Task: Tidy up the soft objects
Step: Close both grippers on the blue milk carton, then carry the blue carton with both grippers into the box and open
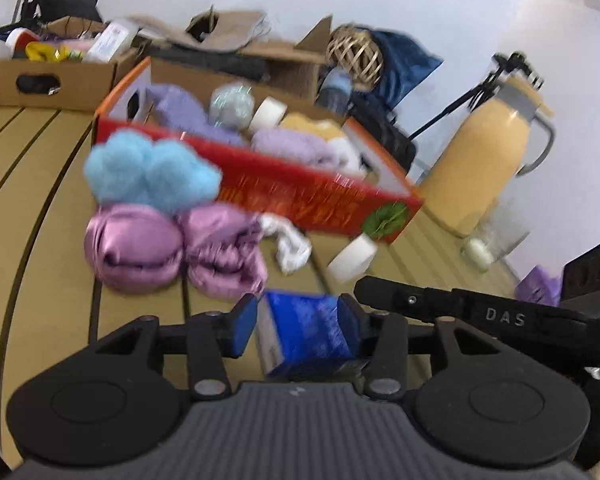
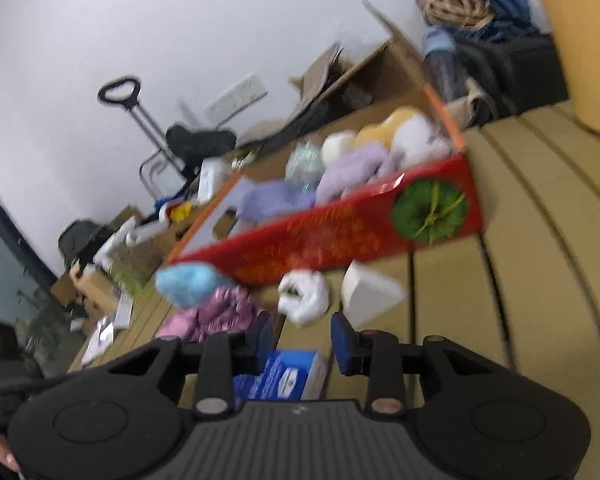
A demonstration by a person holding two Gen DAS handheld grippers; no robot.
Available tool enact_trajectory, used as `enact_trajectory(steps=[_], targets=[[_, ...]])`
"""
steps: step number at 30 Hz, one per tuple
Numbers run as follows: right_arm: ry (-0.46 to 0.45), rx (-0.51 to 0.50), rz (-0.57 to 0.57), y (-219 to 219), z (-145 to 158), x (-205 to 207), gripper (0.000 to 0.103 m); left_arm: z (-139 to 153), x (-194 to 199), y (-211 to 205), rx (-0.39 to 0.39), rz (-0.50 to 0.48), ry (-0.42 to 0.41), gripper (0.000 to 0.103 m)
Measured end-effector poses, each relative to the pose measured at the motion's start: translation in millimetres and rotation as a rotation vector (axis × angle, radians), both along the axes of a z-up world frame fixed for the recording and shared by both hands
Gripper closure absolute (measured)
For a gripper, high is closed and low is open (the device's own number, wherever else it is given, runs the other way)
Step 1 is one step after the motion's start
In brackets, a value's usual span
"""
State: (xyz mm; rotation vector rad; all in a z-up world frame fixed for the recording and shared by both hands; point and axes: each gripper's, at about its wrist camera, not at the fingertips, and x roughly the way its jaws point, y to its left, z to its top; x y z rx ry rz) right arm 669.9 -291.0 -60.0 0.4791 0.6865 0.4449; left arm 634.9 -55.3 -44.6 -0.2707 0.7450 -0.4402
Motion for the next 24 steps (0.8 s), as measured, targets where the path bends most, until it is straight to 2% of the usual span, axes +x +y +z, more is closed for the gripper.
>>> enact_trajectory(steps=[2, 5, 10, 18, 20, 23, 24], targets=[[0.017, -0.005, 0.02, 6, -7, -3, 0.071, -7, 0, 1, 0.004, -0.002, 0.018, 0.058], [0.033, -0.012, 0.034, 14, -13, -2, 0.071, -17, 5, 7, -0.05, -0.005, 0.071, 0.064], [0.049, -0.012, 0.025, 14, -15, -4, 0.071, -18, 4, 8, -0.054, 0.0, 0.061, 0.071], [0.056, -0.001, 0.012, 14, -20, -4, 0.072, -18, 2, 7, -0.06, 0.015, 0.047, 0.073], [0.056, -0.02, -0.005, 17, -12, -11, 0.074, -4, -9, 6, -0.055, 0.006, -0.018, 0.074], [-0.046, -0.019, -0.043, 18, 14, -30, 0.076, 23, -21, 9, -0.085, -0.003, -0.133, 0.074], [-0.082, -0.012, -0.055, 17, 24, -33, 0.076, 32, -19, 11, -0.093, 0.002, -0.147, 0.074]])
